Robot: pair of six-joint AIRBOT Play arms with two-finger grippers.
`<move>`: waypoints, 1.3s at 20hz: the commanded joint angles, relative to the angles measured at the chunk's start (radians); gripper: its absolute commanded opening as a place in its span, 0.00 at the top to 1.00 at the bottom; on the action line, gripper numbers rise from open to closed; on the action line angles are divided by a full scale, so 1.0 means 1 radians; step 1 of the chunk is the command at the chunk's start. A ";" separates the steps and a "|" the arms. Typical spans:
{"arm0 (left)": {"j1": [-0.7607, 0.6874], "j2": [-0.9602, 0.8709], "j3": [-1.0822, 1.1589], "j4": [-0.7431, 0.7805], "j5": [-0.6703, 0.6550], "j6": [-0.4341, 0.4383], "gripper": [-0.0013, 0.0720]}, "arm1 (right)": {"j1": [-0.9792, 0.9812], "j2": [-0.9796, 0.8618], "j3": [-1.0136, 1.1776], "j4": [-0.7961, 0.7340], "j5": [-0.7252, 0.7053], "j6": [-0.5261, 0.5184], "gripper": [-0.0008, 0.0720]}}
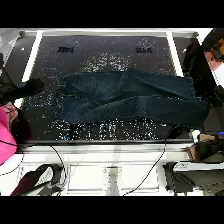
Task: Fold the clothes and pants, and hang the long-sleeved shirts on hangers.
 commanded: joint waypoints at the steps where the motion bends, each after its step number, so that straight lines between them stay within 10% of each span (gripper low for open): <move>1: 0.009 0.018 -0.070 0.008 -0.030 -0.001 0.94 | 0.000 -0.044 0.000 -0.003 -0.108 0.008 0.49; 2: 0.015 0.026 -0.094 0.008 -0.026 -0.001 0.94 | 0.000 -0.043 0.003 0.021 -0.128 0.008 0.20; 3: 0.022 0.036 -0.113 0.008 -0.021 -0.001 0.94 | 0.000 -0.043 0.011 0.039 -0.130 0.008 0.11; 5: 0.056 0.065 -0.152 0.008 -0.027 -0.009 0.94 | -0.002 -0.043 0.030 0.068 -0.107 0.008 0.13; 7: 0.104 0.110 -0.235 0.003 -0.053 -0.077 0.93 | -0.002 -0.040 0.031 0.130 -0.053 -0.024 0.92; 14: 0.234 0.280 -0.584 -0.091 -0.041 -0.072 0.91 | -0.044 0.067 -0.124 0.352 0.060 -0.221 0.96; 16: 0.259 0.273 -0.611 -0.090 0.031 -0.073 0.36 | -0.080 0.123 -0.220 0.431 0.127 -0.278 0.96; 18: 0.263 0.244 -0.611 -0.098 0.114 -0.073 0.34 | -0.097 0.168 -0.288 0.467 0.169 -0.300 0.96; 19: 0.263 0.217 -0.611 -0.131 0.149 -0.073 0.34 | -0.094 0.180 -0.305 0.463 0.156 -0.299 0.90; 22: 0.263 0.080 -0.611 -0.265 0.244 -0.036 0.34 | -0.059 0.179 -0.307 0.443 0.160 -0.269 0.04; 26: 0.263 -0.124 -0.611 -0.671 0.275 0.345 0.34 | 0.010 0.179 -0.307 0.439 0.160 -0.269 0.05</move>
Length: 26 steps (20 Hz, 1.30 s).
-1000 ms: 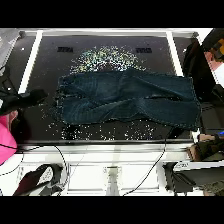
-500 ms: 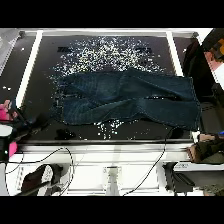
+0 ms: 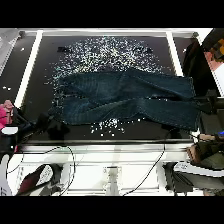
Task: Fold the clothes and pants, and hang the long-sleeved shirts on hangers.
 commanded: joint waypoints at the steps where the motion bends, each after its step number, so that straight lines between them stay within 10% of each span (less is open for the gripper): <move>1: 0.002 -0.158 -0.003 -0.399 0.048 0.350 0.34 | 0.056 0.005 -0.009 0.003 0.007 -0.001 0.05; 4: 0.002 -0.224 -0.003 -0.616 0.067 0.588 0.34 | 0.111 0.005 -0.009 0.003 0.006 -0.001 0.05; 14: 0.075 -0.254 0.034 -0.495 -0.120 0.585 0.42 | 0.183 0.005 -0.008 0.000 -0.003 0.000 0.06; 20: 0.198 -0.207 0.032 -0.150 -0.240 0.373 0.39 | 0.183 0.005 -0.008 0.000 -0.021 0.000 0.06; 26: 0.197 -0.208 0.032 -0.167 -0.153 0.375 0.39 | 0.183 0.005 -0.008 0.001 -0.022 0.000 0.06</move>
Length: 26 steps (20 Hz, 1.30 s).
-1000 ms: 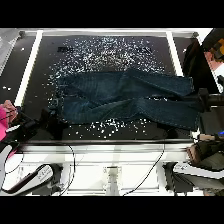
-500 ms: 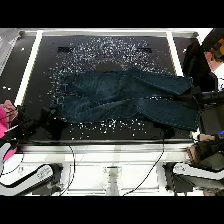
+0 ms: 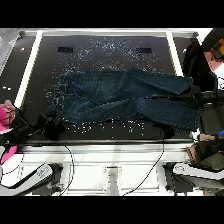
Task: Fold the clothes and pants, and hang the long-sleeved shirts on hangers.
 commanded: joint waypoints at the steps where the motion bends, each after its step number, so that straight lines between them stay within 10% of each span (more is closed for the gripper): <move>1: 0.007 0.002 0.001 -0.006 0.034 0.004 0.39 | 0.001 0.000 0.000 0.000 -0.003 0.000 0.06; 13: 0.003 -0.151 0.006 -0.306 0.053 0.221 0.39 | 0.001 0.000 0.000 0.001 -0.012 0.000 0.06; 23: -0.121 -0.203 0.104 -0.410 0.107 0.229 0.39 | 0.001 0.000 0.000 0.005 -0.027 0.005 0.06; 25: -0.136 -0.224 0.121 -0.411 0.106 0.229 0.44 | 0.001 0.000 0.000 0.006 -0.030 0.005 0.06; 26: -0.139 -0.229 0.122 -0.409 0.105 0.229 0.64 | 0.001 0.000 0.000 0.006 -0.034 0.005 0.06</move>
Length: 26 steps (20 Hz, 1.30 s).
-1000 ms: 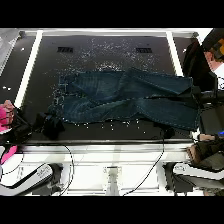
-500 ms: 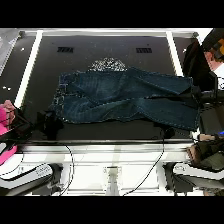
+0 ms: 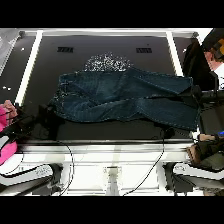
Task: Fold the clothes and pants, and hang the long-sleeved shirts on hangers.
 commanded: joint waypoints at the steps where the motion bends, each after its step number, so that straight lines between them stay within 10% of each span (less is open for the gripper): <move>1: -0.024 -0.024 0.021 -0.006 0.007 0.002 0.91 | 0.001 0.000 -0.001 0.001 -0.010 0.001 0.06; 4: -0.024 -0.018 0.024 -0.006 -0.026 0.003 0.94 | 0.001 0.000 -0.001 0.011 -0.039 0.001 0.13; 8: -0.025 0.091 0.024 0.061 -0.126 0.002 0.94 | 0.001 0.000 -0.001 0.034 -0.053 0.002 0.95; 19: -0.032 0.404 0.020 0.317 -0.174 -0.159 0.94 | -0.362 0.254 -0.443 0.028 -0.157 -0.027 0.96; 20: -0.032 0.404 0.020 0.317 -0.174 -0.159 0.94 | -0.411 0.288 -0.496 -0.018 -0.188 -0.001 0.92; 22: -0.032 0.404 0.020 0.317 -0.174 -0.159 0.94 | -0.463 0.323 -0.581 -0.177 -0.231 0.155 0.45; 26: -0.032 0.404 0.020 0.318 -0.174 -0.154 0.94 | -0.468 0.296 -0.702 -0.201 -0.309 0.171 0.48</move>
